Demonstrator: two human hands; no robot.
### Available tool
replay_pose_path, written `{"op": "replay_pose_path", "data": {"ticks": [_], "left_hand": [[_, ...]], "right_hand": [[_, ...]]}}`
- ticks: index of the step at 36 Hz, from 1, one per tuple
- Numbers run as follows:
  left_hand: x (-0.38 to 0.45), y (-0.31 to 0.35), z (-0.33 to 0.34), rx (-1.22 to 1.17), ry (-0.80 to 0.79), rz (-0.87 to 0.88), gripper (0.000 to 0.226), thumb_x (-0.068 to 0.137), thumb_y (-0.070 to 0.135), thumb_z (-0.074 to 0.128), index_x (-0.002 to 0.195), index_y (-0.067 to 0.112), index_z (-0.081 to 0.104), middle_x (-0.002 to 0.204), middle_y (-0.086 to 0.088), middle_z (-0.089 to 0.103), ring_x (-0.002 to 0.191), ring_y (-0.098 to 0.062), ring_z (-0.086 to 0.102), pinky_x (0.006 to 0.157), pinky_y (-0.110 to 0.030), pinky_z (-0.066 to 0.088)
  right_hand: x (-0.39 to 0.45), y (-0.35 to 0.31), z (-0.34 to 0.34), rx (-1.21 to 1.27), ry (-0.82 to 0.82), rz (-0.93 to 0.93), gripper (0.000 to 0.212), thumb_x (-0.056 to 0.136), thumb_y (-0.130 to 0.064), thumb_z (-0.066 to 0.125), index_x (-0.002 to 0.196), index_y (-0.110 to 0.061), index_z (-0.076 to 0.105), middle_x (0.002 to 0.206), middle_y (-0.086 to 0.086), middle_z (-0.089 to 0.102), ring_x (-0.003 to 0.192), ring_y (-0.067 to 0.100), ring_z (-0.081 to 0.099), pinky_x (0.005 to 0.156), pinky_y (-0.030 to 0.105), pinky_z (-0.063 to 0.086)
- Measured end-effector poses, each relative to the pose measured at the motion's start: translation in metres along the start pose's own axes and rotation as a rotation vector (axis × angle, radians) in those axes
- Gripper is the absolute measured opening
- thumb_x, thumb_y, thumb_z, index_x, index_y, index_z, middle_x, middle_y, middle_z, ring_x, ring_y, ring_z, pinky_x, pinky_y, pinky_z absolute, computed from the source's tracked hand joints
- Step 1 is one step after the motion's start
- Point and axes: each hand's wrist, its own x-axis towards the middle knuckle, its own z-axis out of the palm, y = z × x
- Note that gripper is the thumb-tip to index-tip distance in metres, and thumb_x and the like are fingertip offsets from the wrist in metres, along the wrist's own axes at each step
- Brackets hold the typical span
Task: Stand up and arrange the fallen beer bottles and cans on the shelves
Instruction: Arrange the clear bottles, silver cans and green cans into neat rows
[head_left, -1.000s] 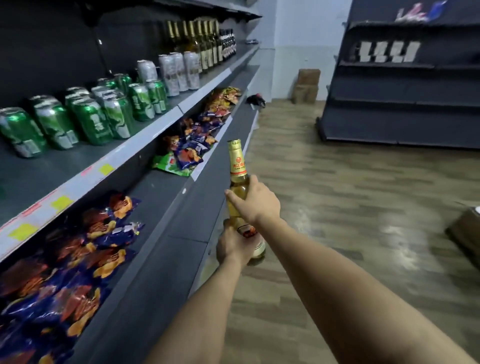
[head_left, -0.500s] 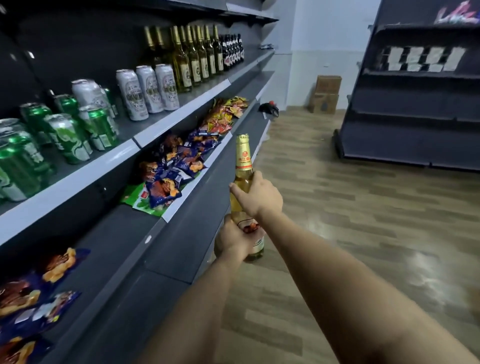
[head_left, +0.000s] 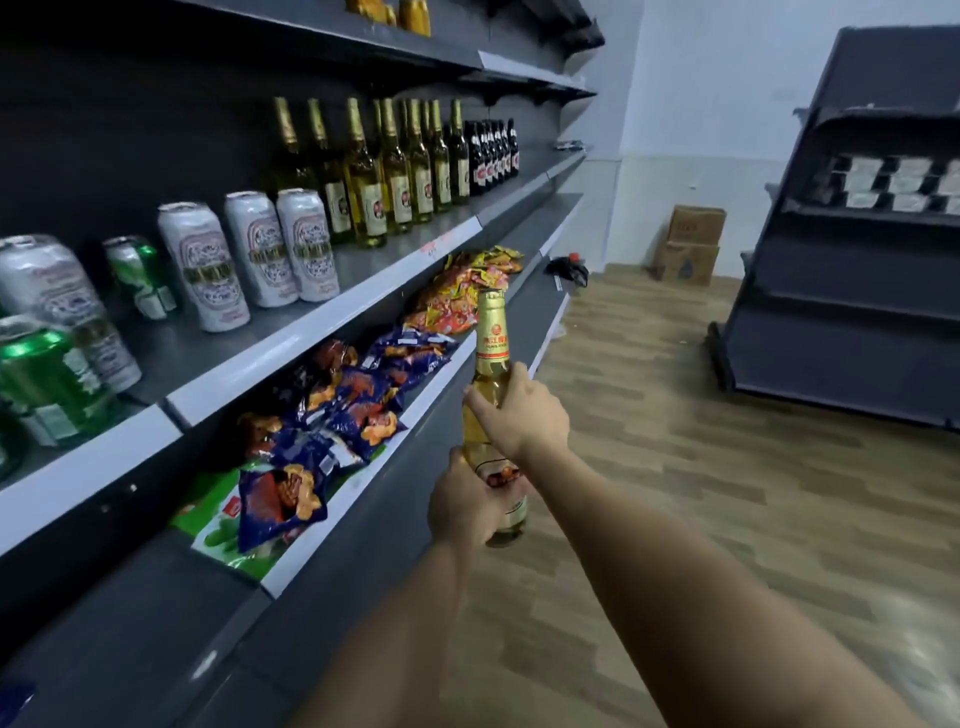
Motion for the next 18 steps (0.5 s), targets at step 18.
{"op": "replay_pose_path", "data": {"ticks": [18], "left_hand": [[0.263, 0.111, -0.035, -0.004, 0.272, 0.082, 0.078, 0.076, 0.051, 0.075, 0.136, 0.015, 0.042, 0.128, -0.003, 0.059, 0.117, -0.022, 0.057, 0.083, -0.026, 0.04]], "right_hand": [[0.29, -0.062, 0.017, 0.104, 0.142, -0.298, 0.048, 0.09, -0.062, 0.045, 0.106, -0.017, 0.046, 0.105, 0.005, 0.062, 0.097, 0.029, 0.059, 0.071, 0.034, 0.038]]}}
